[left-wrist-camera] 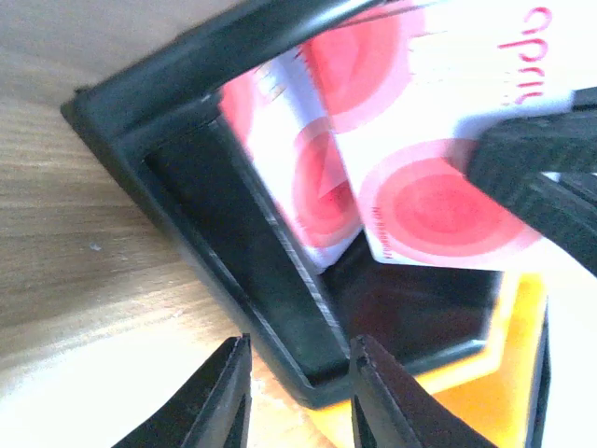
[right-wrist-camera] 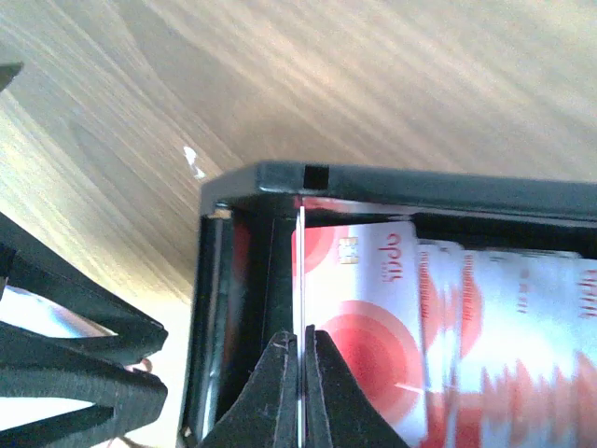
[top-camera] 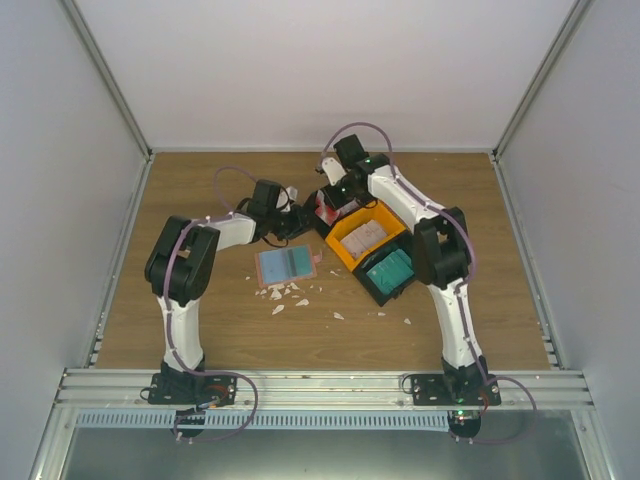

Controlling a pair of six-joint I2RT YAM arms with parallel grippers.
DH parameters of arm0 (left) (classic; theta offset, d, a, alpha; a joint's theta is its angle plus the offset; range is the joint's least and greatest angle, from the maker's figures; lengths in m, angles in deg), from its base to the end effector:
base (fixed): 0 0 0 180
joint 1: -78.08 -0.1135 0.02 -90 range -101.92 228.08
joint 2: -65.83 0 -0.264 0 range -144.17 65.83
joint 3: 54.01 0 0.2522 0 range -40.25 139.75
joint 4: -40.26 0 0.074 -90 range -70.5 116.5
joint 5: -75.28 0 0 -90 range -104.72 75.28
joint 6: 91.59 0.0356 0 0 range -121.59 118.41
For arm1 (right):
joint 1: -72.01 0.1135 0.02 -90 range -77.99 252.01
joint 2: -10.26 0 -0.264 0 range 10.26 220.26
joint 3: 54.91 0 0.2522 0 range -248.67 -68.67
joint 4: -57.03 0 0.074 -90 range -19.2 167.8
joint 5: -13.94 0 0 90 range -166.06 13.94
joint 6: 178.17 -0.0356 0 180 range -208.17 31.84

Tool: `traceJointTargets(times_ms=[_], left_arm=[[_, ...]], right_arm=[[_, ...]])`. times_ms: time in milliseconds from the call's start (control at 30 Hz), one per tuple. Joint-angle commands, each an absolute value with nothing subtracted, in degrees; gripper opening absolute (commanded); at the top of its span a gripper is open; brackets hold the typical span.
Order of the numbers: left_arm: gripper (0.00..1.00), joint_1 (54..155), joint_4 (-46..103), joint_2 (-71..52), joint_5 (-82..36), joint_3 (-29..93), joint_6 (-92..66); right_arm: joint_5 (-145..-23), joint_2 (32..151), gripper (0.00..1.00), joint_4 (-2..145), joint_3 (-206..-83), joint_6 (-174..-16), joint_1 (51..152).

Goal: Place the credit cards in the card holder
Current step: Pick up the credit card from the storage box.

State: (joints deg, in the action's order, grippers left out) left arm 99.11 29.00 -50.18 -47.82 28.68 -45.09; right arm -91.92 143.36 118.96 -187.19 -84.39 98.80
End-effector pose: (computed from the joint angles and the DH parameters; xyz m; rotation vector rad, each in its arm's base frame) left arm 0.3855 -0.1690 0.1394 -0.1828 2.5215 -1.1909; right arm 0.4438 0.2350 0.2064 -0.7962 2.5690 0.4969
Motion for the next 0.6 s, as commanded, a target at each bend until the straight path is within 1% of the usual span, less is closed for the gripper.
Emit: traceJointTargets(times_ms=[0,200,300,400,567], left_arm=[[0.35,99.7,29.8,-41.1,-42.4,27.6,-43.1],[0.44,99.8,29.7,-30.1,-37.4,22.5,-42.9],[0.49,99.8,31.6,-23.4,-37.1,18.2,-42.9],[0.55,99.8,33.6,-16.2,-39.7,14.0,-42.8],[0.68,99.8,35.5,-5.8,-47.9,8.5,-42.8]], right_arm=[[-89.6,134.1,0.01,113.9,-185.2,-85.7,99.1],[-93.4,123.8,0.00,110.0,-178.6,-88.0,99.1],[-98.7,117.3,0.00,105.8,-171.3,-91.9,99.1],[-104.7,110.2,0.01,100.1,-162.6,-96.2,99.1],[-114.9,100.9,0.01,88.9,-149.9,-103.9,99.3]])
